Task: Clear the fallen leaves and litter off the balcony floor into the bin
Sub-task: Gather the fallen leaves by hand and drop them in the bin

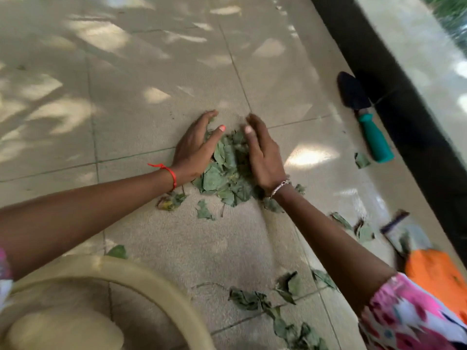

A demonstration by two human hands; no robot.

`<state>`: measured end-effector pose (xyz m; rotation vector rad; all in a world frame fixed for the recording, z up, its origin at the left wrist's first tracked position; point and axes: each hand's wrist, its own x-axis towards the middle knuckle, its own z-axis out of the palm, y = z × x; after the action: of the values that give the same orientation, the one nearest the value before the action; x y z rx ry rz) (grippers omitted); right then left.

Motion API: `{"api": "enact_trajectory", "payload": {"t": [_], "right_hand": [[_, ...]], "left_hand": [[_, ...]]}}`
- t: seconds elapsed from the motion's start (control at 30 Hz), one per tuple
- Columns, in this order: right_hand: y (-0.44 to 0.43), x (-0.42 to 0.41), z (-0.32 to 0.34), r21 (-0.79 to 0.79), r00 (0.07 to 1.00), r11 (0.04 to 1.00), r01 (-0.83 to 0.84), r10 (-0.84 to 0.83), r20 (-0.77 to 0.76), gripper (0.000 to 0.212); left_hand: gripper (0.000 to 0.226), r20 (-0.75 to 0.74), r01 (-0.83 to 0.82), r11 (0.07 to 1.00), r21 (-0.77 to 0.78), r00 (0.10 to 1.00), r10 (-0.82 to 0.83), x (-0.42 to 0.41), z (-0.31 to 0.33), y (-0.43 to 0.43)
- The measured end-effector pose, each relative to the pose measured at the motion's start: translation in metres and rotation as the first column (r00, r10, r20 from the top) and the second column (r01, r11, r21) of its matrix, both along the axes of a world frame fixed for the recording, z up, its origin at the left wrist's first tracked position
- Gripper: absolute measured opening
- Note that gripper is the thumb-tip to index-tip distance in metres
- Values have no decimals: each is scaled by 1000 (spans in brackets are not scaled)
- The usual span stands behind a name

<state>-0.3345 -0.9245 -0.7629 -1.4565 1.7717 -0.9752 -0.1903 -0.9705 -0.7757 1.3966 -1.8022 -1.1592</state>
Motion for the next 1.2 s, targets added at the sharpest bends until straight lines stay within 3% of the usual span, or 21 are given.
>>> {"api": "enact_trajectory", "payload": {"t": [0.07, 0.2, 0.33, 0.43, 0.5, 0.6, 0.7, 0.83, 0.97, 1.1, 1.2], "right_hand": [[6, -15, 4, -44, 991, 990, 132, -133, -21, 61], [40, -43, -1, -17, 939, 970, 242, -239, -249, 72], [82, -30, -8, 83, 870, 990, 115, -60, -489, 88], [80, 8, -10, 88, 847, 996, -3, 49, -530, 97], [63, 28, -9, 54, 862, 995, -83, 99, -498, 103], [45, 38, -7, -16, 891, 994, -110, 91, -446, 111], [56, 42, -11, -77, 764, 965, -250, 148, -629, 114], [68, 66, -21, -98, 556, 874, -476, 213, -803, 97], [53, 89, -24, -152, 480, 845, -513, 135, -867, 54], [40, 83, -24, -201, 492, 883, -424, 38, -870, 27], [29, 64, -22, -284, 541, 898, -337, -63, -839, 30]], "left_hand": [[63, -51, 42, 999, 29, 998, -40, -6, 3, 4], [54, -112, 78, 997, 1, 991, -77, -1, 7, 5], [66, 51, 50, 996, -67, 998, -46, 26, 4, -1], [61, 158, 82, 993, -80, 985, -68, 34, 2, 9], [58, 125, 95, 994, -53, 988, -88, 30, 3, 15], [58, -48, 82, 995, 59, 996, -79, 24, 8, 11], [57, -143, 108, 989, 98, 985, -94, 32, 9, 2], [49, -299, 77, 990, 122, 953, -37, 44, 7, 1], [42, -323, 35, 992, 124, 946, 7, 51, 6, 2], [47, -370, -36, 991, 131, 925, 82, 55, 7, -3], [49, -269, -18, 997, 72, 963, 37, 54, 4, 1]]}}
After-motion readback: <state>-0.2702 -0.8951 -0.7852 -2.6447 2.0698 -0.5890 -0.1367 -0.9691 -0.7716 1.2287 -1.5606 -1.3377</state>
